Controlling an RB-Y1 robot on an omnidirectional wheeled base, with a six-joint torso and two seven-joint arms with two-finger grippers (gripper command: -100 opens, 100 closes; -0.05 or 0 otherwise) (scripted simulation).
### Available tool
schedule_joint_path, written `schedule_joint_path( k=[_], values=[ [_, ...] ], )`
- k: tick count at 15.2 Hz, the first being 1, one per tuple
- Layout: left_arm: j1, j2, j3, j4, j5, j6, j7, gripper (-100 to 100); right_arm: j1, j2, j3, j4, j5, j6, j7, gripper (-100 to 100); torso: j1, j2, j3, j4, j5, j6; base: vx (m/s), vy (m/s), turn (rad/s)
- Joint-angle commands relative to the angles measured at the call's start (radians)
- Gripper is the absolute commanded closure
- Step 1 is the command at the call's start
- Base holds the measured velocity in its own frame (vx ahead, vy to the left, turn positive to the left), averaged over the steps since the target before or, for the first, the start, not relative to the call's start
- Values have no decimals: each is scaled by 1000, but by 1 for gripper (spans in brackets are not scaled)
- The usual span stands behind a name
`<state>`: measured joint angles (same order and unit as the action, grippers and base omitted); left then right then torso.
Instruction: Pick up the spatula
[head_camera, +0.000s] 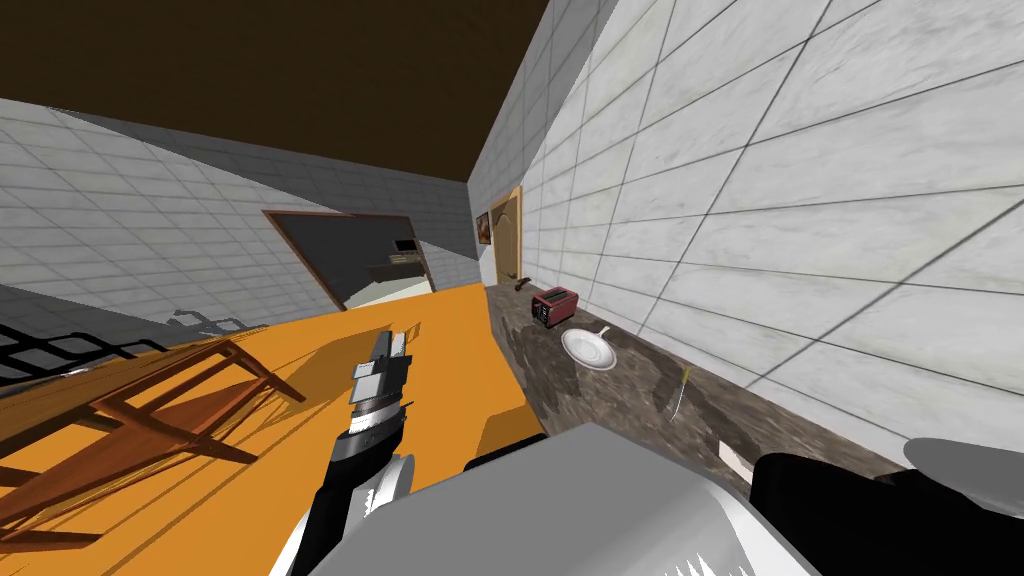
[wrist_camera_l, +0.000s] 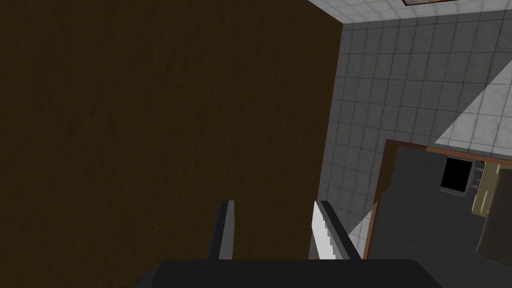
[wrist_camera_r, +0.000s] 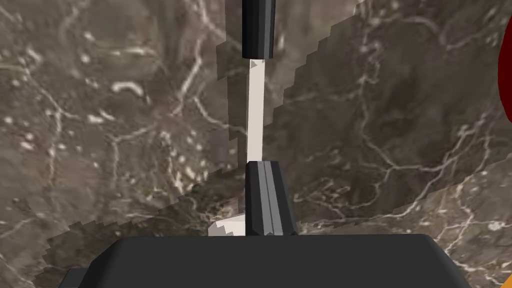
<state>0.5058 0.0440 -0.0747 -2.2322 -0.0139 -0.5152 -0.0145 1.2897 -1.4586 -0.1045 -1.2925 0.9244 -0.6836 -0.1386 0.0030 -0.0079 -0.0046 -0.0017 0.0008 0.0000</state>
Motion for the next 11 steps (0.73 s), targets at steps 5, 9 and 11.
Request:
schedule_joint_path(
  k=[5,9,11],
  values=[
    [0,0,0,0,0,0,0,0,-52,84,84,15,8,52,13,-100,-6,9,5,2,-2,0,-35,-32,172],
    [0,0,0,0,0,0,0,0,-29,47,47,9,4,29,7,100,-4,8,5,2,-1,1,-9,-8,-73],
    [0,0,0,0,0,0,0,0,-17,28,28,5,3,17,4,100,-1,6,3,1,0,1,39,41,-128]
  ],
)
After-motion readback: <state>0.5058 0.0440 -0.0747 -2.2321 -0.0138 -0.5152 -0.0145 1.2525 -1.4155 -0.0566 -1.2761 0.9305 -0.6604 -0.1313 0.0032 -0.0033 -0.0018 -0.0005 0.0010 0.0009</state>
